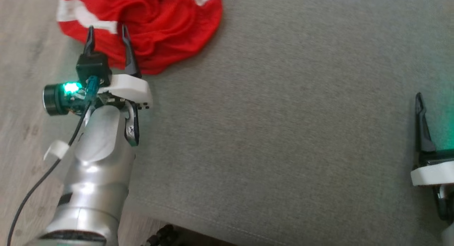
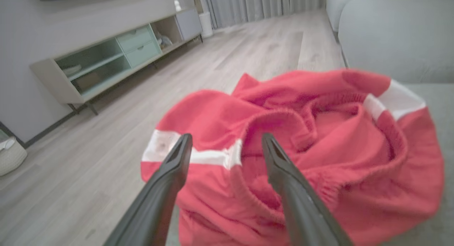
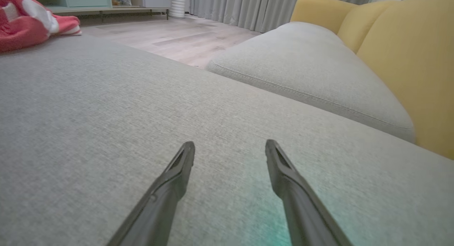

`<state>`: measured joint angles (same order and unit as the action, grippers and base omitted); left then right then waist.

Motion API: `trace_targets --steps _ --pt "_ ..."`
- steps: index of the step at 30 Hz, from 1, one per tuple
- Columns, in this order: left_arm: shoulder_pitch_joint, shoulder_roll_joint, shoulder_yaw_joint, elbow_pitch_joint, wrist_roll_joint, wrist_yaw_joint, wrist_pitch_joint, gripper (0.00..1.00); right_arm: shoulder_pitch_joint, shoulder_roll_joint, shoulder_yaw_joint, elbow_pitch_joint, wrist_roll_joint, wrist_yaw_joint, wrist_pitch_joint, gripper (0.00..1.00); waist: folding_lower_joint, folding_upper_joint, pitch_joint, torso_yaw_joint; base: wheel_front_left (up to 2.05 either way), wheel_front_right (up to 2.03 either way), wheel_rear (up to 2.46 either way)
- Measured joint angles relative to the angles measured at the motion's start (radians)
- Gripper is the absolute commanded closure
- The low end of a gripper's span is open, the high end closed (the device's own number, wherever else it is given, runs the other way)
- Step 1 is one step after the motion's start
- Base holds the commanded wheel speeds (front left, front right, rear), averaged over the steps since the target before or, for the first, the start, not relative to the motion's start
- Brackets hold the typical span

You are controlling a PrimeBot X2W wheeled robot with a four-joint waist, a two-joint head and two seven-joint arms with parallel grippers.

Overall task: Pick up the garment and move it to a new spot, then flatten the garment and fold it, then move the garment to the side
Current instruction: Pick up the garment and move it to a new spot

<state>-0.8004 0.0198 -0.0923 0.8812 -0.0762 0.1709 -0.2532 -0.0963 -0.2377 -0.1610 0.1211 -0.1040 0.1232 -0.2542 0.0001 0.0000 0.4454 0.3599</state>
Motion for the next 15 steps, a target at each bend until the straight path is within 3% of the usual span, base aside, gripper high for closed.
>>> trace_targets --steps 3,10,11,12,13,15 --pt "-0.042 0.000 0.004 0.103 -0.007 0.022 0.007 0.00 -0.003 0.000 0.000 -0.011 0.005 0.000 -0.003 0.00 0.0000 0.0000 0.022 -0.028 0.00 0.00 0.00" --pt "-0.135 0.019 0.036 0.229 -0.040 0.024 0.005 0.00 -0.029 -0.001 0.009 -0.023 0.007 0.000 -0.003 0.00 -0.0001 0.0000 0.058 -0.075 0.00 0.00 0.00" --pt "-0.143 0.026 0.039 0.237 -0.041 0.025 0.005 0.10 -0.037 -0.001 0.011 -0.023 0.007 0.000 -0.003 0.00 -0.0001 0.0000 0.061 -0.080 0.00 0.00 0.00" --pt "-0.149 0.035 0.039 0.240 -0.041 0.030 0.004 0.82 -0.041 -0.001 0.013 -0.022 0.007 0.000 -0.003 0.00 -0.0001 0.0000 0.063 -0.084 0.00 0.00 0.00" --pt "-0.156 0.044 0.039 0.240 -0.040 0.036 0.004 1.00 -0.042 -0.001 0.015 -0.021 0.007 0.000 -0.003 0.00 -0.0001 0.0000 0.064 -0.089 0.00 0.00 0.00" --pt "-0.162 0.058 0.035 0.200 -0.032 0.049 0.004 1.00 -0.049 0.002 0.016 -0.015 0.007 0.000 -0.003 0.00 0.0000 0.0000 0.061 -0.094 0.00 0.00 0.00"
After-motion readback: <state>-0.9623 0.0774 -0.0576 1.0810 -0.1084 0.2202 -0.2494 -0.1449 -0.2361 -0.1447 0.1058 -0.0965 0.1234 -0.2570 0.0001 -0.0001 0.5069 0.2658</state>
